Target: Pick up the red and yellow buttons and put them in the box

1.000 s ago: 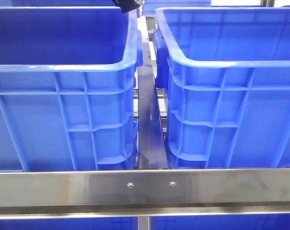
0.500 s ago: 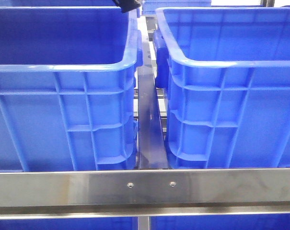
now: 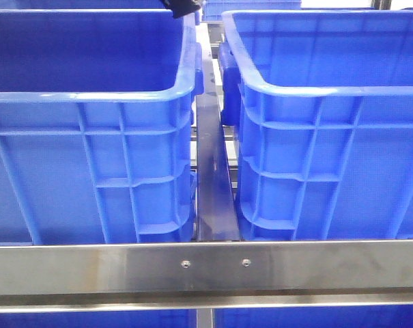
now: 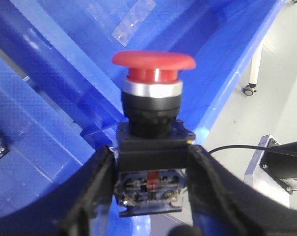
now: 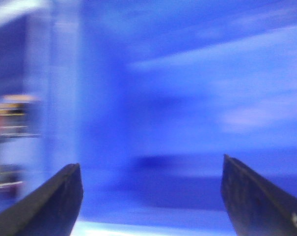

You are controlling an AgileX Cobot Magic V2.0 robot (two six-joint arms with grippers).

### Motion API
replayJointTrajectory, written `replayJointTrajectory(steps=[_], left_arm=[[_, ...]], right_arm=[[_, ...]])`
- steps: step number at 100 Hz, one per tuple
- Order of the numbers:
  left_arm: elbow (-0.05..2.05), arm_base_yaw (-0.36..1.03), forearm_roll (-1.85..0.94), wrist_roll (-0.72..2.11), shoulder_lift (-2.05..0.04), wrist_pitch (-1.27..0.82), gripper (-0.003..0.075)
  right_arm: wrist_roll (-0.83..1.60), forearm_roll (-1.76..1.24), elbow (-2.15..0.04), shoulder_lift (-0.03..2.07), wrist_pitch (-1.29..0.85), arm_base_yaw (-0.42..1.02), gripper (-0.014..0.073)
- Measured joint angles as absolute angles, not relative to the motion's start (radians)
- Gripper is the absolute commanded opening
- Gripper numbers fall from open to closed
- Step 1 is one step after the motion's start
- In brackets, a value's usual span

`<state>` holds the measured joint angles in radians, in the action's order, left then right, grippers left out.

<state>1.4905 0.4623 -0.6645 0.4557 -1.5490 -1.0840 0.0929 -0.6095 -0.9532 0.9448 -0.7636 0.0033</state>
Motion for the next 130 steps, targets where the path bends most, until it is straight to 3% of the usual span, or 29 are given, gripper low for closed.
replayJointTrajectory(steps=[33,77,90,103,123,130], left_arm=[[1.491,0.462,-0.664,0.456,-1.549,-1.084,0.0198],[1.491,0.462,-0.664,0.456,-1.549,-1.084,0.0198],[1.491,0.462,-0.664,0.456,-1.549,-1.084,0.0197],[1.491,0.462,-0.664,0.456,-1.549,-1.084,0.0197],[1.491,0.462,-0.664,0.456,-1.549,-1.086,0.0202],[1.491,0.462,-0.664,0.456,-1.549,-1.086,0.0244]], right_arm=[[0.533,-1.328,-0.966,1.163,-0.837,0.047,0.0591],[0.613,-1.438,-1.126,1.453,-0.813,0.248,0.0588],[0.613,-1.438,-1.145,1.491,-0.813,0.255,0.0461],[0.613,-1.44,-1.147,1.491,-0.815,0.255,0.022],[0.616,-1.44,-1.147,1.491,-0.822,0.255,0.0194],[0.619,-1.44,-1.147,1.491,-0.824,0.255,0.0194]])
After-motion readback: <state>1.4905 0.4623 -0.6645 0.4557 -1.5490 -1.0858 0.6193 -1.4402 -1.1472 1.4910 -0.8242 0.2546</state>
